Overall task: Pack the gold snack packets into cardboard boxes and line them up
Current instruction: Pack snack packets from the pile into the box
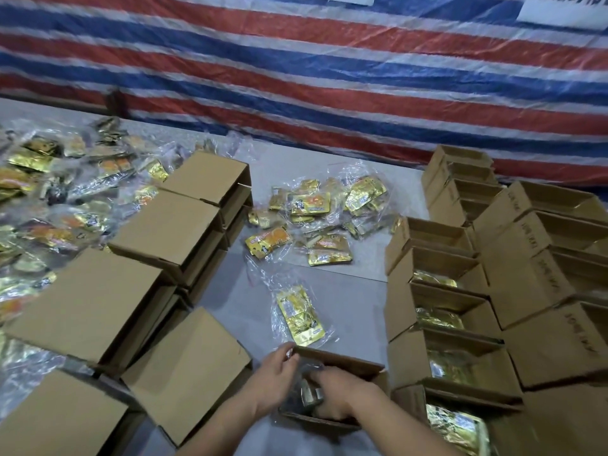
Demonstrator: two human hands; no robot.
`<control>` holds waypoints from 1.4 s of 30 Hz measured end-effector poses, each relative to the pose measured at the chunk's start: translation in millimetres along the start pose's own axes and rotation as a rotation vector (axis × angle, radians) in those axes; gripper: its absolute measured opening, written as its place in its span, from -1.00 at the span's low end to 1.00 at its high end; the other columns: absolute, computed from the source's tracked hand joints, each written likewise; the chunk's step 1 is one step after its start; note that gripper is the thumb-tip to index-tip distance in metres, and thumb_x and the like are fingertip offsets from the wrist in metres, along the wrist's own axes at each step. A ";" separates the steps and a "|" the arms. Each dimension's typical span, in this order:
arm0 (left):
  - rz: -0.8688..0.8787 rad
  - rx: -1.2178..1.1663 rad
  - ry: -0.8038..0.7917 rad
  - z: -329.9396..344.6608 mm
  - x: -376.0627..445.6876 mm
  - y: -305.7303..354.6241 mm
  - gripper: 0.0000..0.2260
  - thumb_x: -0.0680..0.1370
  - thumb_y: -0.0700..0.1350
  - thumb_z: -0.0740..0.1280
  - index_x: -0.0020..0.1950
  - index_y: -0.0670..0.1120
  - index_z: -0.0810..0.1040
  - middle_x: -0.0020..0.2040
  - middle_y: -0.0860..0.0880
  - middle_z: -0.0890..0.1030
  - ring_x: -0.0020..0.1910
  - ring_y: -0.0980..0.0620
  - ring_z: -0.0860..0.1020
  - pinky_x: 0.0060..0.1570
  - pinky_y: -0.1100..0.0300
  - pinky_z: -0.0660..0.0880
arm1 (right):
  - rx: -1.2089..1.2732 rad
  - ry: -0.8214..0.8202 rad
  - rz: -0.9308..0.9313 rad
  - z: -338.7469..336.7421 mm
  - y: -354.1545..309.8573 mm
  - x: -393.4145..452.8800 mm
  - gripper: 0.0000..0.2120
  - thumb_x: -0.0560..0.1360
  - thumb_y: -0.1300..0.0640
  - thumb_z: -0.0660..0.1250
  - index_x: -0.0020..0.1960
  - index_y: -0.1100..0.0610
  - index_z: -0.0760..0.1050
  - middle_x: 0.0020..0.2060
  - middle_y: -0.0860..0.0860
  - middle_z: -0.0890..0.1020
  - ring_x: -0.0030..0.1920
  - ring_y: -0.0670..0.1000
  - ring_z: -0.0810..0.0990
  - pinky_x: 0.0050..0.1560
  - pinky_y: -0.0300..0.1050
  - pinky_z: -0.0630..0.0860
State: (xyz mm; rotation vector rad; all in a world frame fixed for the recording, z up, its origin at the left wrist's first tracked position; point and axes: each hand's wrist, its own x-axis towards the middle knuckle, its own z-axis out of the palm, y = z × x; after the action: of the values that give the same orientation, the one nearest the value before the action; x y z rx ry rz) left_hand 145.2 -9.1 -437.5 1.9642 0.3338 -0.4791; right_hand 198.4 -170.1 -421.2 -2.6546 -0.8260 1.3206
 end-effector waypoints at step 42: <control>0.037 -0.077 0.110 -55.6 -33.4 249.4 -0.83 0.64 0.02 0.16 0.11 0.07 0.52 -0.02 0.00 0.57 -0.09 -0.07 0.61 -0.34 0.06 0.63 | 0.363 1.006 0.339 -155.8 71.4 -181.2 -0.94 0.57 0.14 0.18 0.01 0.10 0.40 -0.06 0.05 0.61 -0.10 0.09 0.59 -0.14 -0.08 0.50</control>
State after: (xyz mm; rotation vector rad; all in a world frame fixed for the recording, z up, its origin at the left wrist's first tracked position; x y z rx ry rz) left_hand 234.6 -64.5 -202.3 1.9223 0.3792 -0.3301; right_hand 258.9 -292.6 -212.5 -2.6685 0.0007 0.0087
